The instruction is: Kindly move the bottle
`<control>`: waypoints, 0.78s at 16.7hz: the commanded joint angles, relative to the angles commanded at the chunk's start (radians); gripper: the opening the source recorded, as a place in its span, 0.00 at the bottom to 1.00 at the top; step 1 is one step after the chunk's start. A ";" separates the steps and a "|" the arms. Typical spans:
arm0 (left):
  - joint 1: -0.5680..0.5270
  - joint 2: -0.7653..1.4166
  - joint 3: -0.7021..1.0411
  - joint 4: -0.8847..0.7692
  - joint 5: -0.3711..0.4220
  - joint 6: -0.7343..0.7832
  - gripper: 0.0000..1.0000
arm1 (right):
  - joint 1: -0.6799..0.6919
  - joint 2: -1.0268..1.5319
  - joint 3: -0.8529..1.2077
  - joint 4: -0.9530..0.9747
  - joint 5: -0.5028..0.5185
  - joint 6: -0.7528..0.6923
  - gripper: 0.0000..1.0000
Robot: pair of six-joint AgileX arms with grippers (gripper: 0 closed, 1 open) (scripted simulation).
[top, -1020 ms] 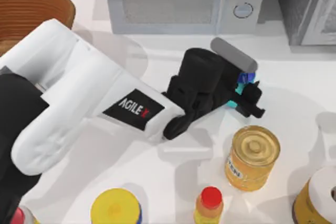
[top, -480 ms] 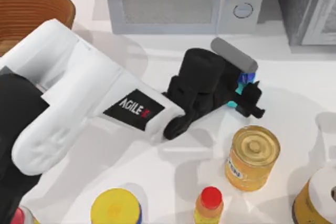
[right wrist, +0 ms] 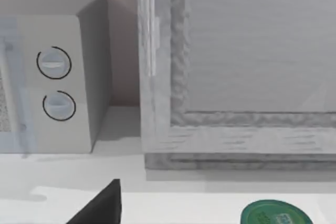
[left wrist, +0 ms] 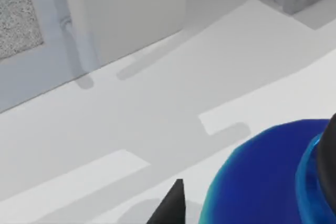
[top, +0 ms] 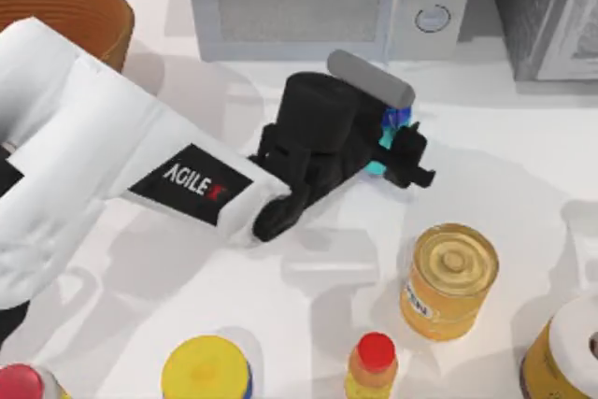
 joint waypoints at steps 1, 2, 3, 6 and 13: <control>0.033 -0.049 -0.046 0.002 -0.029 -0.021 0.00 | 0.000 0.000 0.000 0.000 0.000 0.000 1.00; 0.069 -0.097 -0.096 0.003 -0.058 -0.041 0.00 | 0.000 0.000 0.000 0.000 0.000 0.000 1.00; 0.098 -0.142 -0.154 0.003 -0.085 -0.055 0.00 | 0.000 0.000 0.000 0.000 0.000 0.000 1.00; 0.142 -0.272 -0.385 0.007 -0.132 -0.070 0.00 | 0.000 0.000 0.000 0.000 0.000 0.000 1.00; 0.316 -0.589 -0.694 0.058 -0.293 -0.161 0.00 | 0.000 0.000 0.000 0.000 0.000 0.000 1.00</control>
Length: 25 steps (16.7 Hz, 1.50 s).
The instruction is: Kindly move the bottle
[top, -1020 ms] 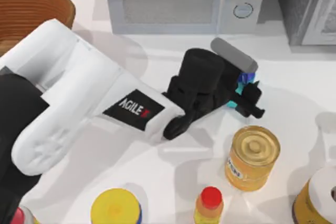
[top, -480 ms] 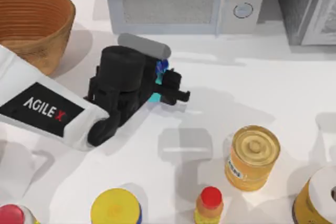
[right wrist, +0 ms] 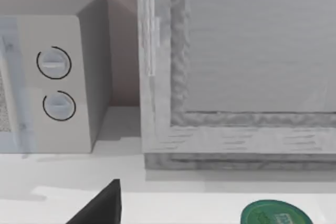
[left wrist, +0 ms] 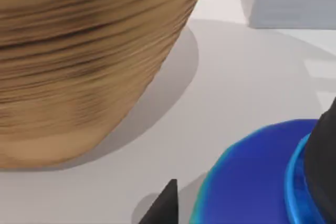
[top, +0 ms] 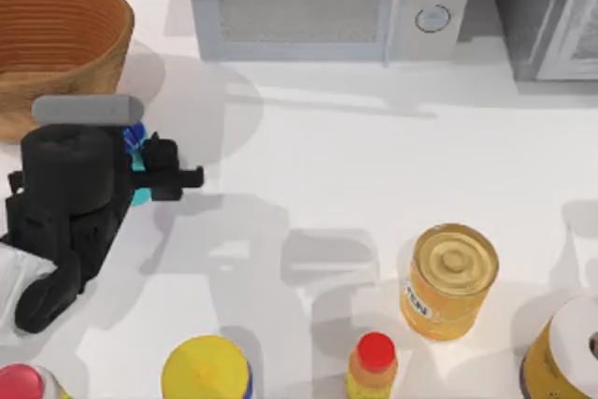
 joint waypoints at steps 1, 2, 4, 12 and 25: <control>0.006 -0.009 -0.008 0.007 -0.007 -0.004 0.00 | 0.000 0.000 0.000 0.000 0.000 0.000 1.00; 0.006 -0.009 -0.008 0.007 -0.007 -0.004 0.00 | 0.000 0.000 0.000 0.000 0.000 0.000 1.00; 0.006 -0.009 -0.008 0.007 -0.007 -0.004 0.00 | 0.000 0.000 0.000 0.000 0.000 0.000 1.00; 0.023 0.151 0.053 0.102 0.012 0.005 0.00 | 0.000 0.000 0.000 0.000 0.000 0.000 1.00; 0.052 0.340 0.130 0.225 0.041 0.016 0.15 | 0.000 0.000 0.000 0.000 0.000 0.000 1.00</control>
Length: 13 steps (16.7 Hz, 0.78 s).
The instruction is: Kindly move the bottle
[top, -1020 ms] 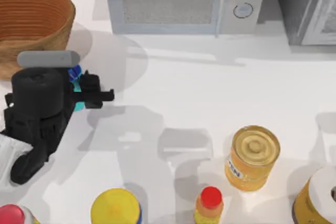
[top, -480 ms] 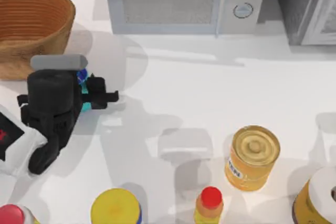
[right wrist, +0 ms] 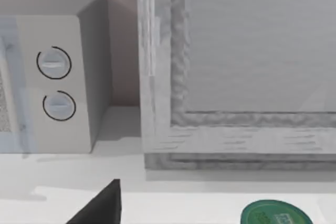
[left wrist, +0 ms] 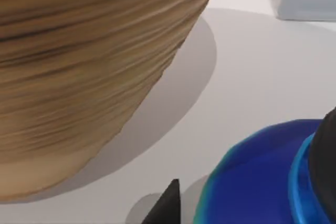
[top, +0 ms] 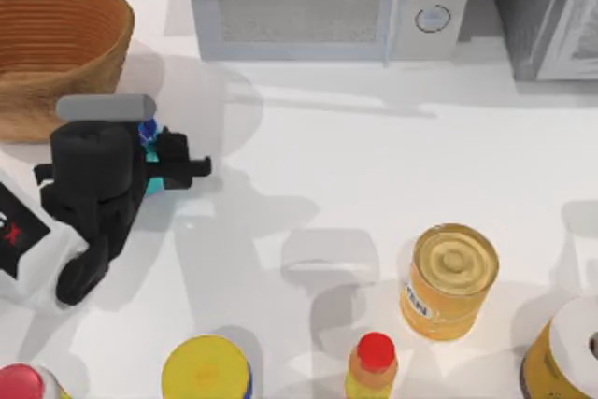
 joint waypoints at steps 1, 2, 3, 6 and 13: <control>0.000 0.000 0.000 0.000 0.000 0.000 0.23 | 0.000 0.000 0.000 0.000 0.000 0.000 1.00; 0.000 0.000 0.000 0.000 0.000 0.000 0.30 | 0.000 0.000 0.000 0.000 0.000 0.000 1.00; 0.000 0.000 0.000 0.000 0.000 0.000 0.38 | 0.000 0.000 0.000 0.000 0.000 0.000 1.00; 0.000 0.000 0.000 0.000 0.000 0.000 0.60 | 0.000 0.000 0.000 0.000 0.000 0.000 1.00; 0.000 0.000 0.000 0.000 0.000 0.000 1.00 | 0.000 0.000 0.000 0.000 0.000 0.000 1.00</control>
